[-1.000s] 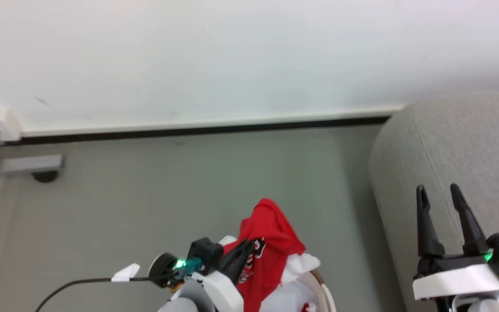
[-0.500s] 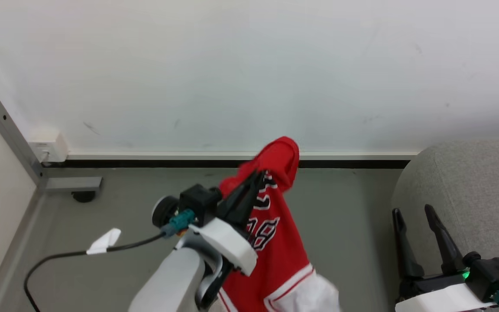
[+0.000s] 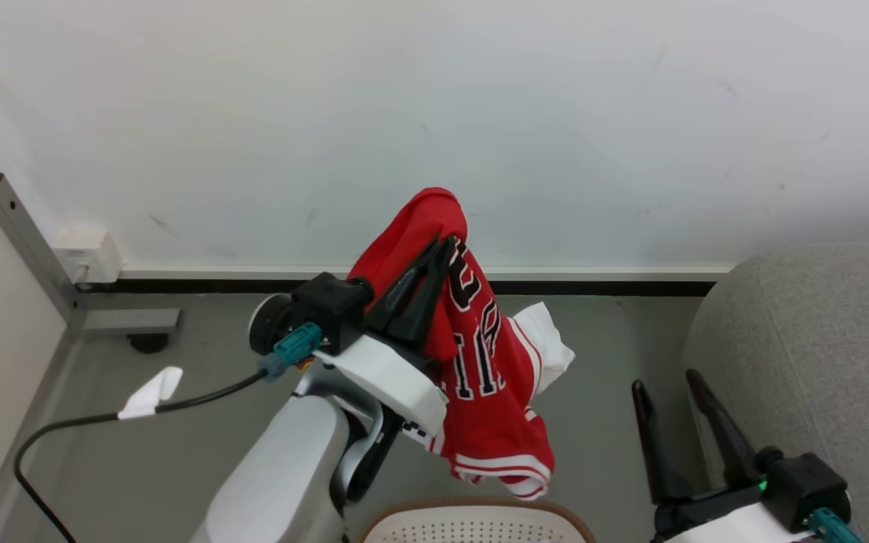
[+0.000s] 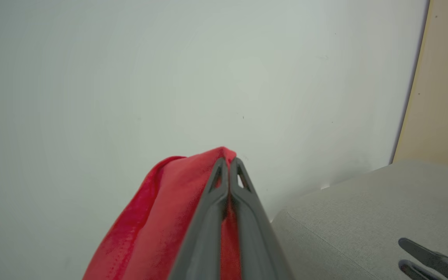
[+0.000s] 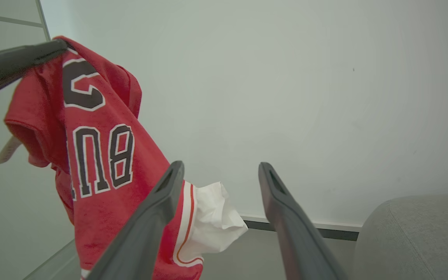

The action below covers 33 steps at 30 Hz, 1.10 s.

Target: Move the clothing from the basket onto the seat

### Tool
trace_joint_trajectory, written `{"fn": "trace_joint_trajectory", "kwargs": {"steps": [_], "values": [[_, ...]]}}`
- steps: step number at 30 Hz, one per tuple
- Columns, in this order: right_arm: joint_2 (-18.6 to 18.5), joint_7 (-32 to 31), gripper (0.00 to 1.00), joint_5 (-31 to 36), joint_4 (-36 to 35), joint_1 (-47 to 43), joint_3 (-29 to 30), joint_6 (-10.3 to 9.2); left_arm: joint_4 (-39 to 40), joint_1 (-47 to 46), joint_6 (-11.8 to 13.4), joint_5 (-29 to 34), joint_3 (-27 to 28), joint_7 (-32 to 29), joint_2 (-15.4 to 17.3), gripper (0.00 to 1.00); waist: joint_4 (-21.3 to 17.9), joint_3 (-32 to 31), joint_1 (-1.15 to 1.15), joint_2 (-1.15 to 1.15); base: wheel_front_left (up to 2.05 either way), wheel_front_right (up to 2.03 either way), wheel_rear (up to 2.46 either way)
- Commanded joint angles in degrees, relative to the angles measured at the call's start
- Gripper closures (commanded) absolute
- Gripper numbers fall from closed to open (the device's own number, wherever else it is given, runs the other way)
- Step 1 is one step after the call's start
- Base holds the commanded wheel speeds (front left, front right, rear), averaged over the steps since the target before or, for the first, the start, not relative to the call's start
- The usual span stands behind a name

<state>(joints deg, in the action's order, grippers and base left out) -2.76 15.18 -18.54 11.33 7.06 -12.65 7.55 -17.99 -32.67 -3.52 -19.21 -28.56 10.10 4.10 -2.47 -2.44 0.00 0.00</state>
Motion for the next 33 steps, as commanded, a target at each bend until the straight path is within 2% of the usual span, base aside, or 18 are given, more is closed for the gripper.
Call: {"fn": "trace_joint_trajectory", "kwargs": {"steps": [1,6,11,15,19,23,27,33], "values": [[-0.26,-0.05,0.00,0.47,0.68,0.94,-0.80,-0.12,0.44,0.31,-0.02,-0.73,-0.08,-0.21,0.18,1.00,0.21,0.02,0.00,0.00,0.00,0.00,0.00],[-1.19,-0.05,0.00,-0.09,2.93,1.24,-5.50,-0.12,0.83,0.51,0.10,-1.48,-0.46,-0.37,0.02,1.00,0.91,-0.08,0.00,0.00,0.00,0.00,0.00],[-2.36,-0.05,0.00,-1.33,5.32,3.30,-13.66,-0.12,1.40,0.73,0.24,-1.77,-1.13,-0.54,-0.16,1.00,1.68,-0.24,0.00,0.00,0.00,0.00,0.00],[-2.16,-0.05,0.00,-2.93,7.94,6.04,-20.70,-0.12,1.66,1.30,0.20,-1.93,-2.24,-0.71,-0.31,1.00,2.44,-0.44,0.00,0.00,0.00,0.00,0.00],[-1.14,-0.05,0.00,-4.84,12.06,10.07,-24.96,-0.12,2.44,1.64,-0.23,-2.18,-3.90,-1.14,-0.58,1.00,3.61,-0.72,0.00,0.00,0.00,0.00,0.00],[-0.48,-0.05,0.00,-6.51,17.56,14.10,-27.17,-0.12,3.72,1.98,-0.47,-2.63,-6.16,-1.74,-0.76,1.00,5.21,-0.71,0.00,0.00,0.00,0.00,0.00],[-0.16,-0.05,0.00,-6.75,23.49,17.33,-26.65,-0.12,5.29,2.22,-0.67,-3.15,-8.45,-2.44,-0.90,1.00,7.10,-0.64,0.00,0.00,0.00,0.00,0.00],[-0.18,-0.05,0.00,-8.06,28.20,19.93,-26.09,-0.12,6.70,2.81,-0.24,-4.28,-10.89,-3.05,-1.06,1.00,8.89,-0.78,0.00,0.00,0.00,0.00,0.00]]}}
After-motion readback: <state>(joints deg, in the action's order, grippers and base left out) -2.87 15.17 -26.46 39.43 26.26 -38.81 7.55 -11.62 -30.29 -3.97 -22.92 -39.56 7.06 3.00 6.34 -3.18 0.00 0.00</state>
